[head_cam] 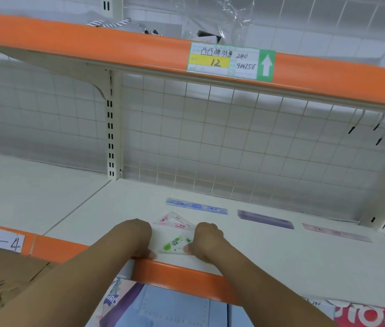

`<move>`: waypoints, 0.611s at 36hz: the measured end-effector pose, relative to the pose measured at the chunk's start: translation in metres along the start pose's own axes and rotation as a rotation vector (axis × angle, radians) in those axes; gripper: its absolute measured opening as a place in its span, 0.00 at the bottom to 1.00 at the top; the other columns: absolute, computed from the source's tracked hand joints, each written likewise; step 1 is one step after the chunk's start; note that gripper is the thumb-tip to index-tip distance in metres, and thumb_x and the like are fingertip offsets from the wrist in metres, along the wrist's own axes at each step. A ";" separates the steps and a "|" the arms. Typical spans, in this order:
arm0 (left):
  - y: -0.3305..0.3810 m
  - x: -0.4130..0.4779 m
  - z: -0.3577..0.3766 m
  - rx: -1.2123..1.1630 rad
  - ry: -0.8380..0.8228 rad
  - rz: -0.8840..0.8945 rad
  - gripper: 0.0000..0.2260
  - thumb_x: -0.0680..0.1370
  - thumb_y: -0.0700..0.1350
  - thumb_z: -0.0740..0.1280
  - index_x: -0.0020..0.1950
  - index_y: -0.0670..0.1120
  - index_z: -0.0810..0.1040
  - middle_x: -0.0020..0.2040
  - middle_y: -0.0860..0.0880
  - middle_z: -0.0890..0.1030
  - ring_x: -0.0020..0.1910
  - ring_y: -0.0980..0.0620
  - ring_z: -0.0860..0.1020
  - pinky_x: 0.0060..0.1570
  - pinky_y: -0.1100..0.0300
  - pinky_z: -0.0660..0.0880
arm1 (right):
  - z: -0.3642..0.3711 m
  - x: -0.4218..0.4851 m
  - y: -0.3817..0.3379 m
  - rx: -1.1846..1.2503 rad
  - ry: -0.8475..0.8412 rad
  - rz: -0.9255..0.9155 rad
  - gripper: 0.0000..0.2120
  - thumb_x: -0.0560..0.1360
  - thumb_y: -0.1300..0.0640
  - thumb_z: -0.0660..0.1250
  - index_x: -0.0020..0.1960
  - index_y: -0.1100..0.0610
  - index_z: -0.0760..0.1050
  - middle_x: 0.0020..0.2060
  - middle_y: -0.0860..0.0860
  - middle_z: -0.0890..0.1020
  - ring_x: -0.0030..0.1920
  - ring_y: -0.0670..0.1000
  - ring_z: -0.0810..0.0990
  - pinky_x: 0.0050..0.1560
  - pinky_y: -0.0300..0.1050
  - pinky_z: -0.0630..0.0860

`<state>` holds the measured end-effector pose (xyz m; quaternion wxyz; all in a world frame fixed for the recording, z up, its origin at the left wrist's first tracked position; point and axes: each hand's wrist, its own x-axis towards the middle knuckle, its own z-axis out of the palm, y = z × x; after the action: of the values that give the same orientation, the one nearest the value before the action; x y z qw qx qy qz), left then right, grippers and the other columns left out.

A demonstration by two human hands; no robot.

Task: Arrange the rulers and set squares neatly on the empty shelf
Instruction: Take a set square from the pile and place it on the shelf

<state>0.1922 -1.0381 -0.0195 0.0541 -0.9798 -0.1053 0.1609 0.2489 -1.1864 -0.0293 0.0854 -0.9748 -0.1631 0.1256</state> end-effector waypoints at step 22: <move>0.000 -0.006 -0.003 0.001 -0.013 0.004 0.24 0.76 0.59 0.65 0.61 0.41 0.76 0.59 0.45 0.80 0.58 0.48 0.78 0.56 0.59 0.72 | 0.001 0.002 0.010 0.260 -0.017 -0.032 0.06 0.74 0.61 0.67 0.50 0.56 0.73 0.45 0.50 0.76 0.47 0.51 0.73 0.50 0.42 0.73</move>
<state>0.1879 -1.0394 -0.0153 0.0535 -0.9790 -0.1039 0.1672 0.2537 -1.1944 -0.0327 0.2117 -0.9517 -0.1615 0.1527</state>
